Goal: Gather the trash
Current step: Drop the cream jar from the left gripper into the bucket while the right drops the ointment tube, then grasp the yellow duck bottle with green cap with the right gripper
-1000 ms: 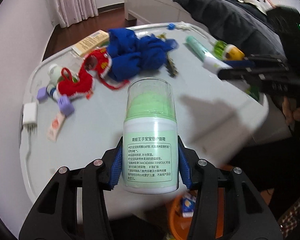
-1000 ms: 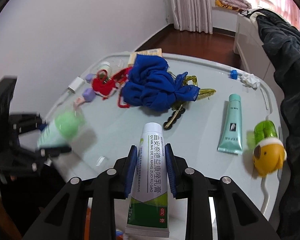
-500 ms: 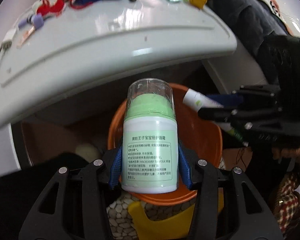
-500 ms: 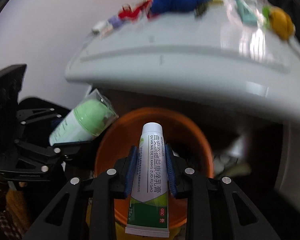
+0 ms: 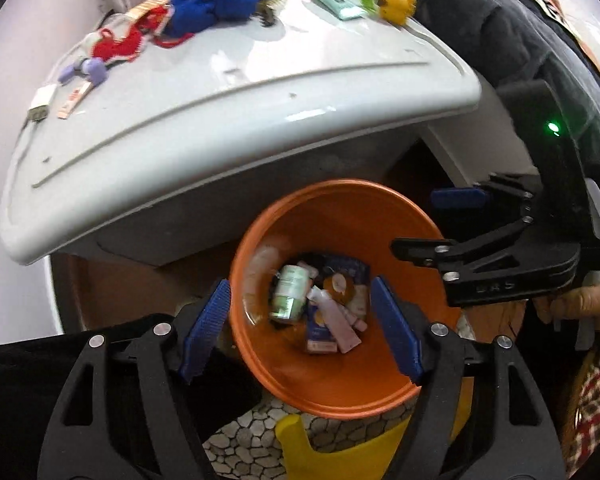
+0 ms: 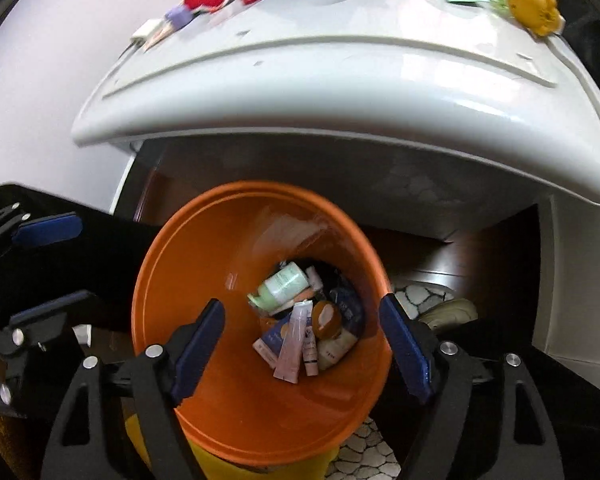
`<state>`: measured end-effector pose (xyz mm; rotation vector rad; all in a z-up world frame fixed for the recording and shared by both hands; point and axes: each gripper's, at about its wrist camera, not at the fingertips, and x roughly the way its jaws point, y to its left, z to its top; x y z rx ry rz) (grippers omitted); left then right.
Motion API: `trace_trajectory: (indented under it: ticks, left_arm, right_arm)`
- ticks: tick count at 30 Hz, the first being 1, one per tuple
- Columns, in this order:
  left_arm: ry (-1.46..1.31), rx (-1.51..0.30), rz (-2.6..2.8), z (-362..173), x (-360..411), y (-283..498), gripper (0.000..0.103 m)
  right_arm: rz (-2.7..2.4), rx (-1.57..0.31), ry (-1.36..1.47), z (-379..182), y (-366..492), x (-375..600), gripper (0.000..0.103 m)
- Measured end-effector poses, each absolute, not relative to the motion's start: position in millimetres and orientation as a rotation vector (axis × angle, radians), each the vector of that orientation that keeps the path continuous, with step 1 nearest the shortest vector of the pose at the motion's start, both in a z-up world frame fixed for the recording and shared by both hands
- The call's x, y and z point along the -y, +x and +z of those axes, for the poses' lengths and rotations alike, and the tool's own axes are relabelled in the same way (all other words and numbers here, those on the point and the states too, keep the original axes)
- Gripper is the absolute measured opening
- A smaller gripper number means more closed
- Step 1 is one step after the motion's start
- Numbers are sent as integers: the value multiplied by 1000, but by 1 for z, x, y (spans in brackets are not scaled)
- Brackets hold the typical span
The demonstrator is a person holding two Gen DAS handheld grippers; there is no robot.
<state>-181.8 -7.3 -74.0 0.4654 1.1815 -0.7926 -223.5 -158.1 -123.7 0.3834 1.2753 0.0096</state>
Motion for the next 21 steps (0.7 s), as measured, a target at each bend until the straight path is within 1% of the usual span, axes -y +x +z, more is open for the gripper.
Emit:
trace_trajectory:
  ticks: [8, 15, 18, 21]
  left_arm:
    - [473, -1097, -612, -59, 1, -161, 71]
    - [469, -1049, -562, -49, 3, -138, 71]
    - [460, -1038, -571, -46, 9, -130, 71]
    - [447, -1005, -590, -38, 24, -115, 71]
  right_arm:
    - [15, -1253, 358, -118, -223, 156, 82]
    - [17, -1239, 382, -113, -223, 160, 83]
    - [15, -1173, 416, -90, -218, 173, 83]
    - [-27, -1103, 377, -59, -204, 195, 83]
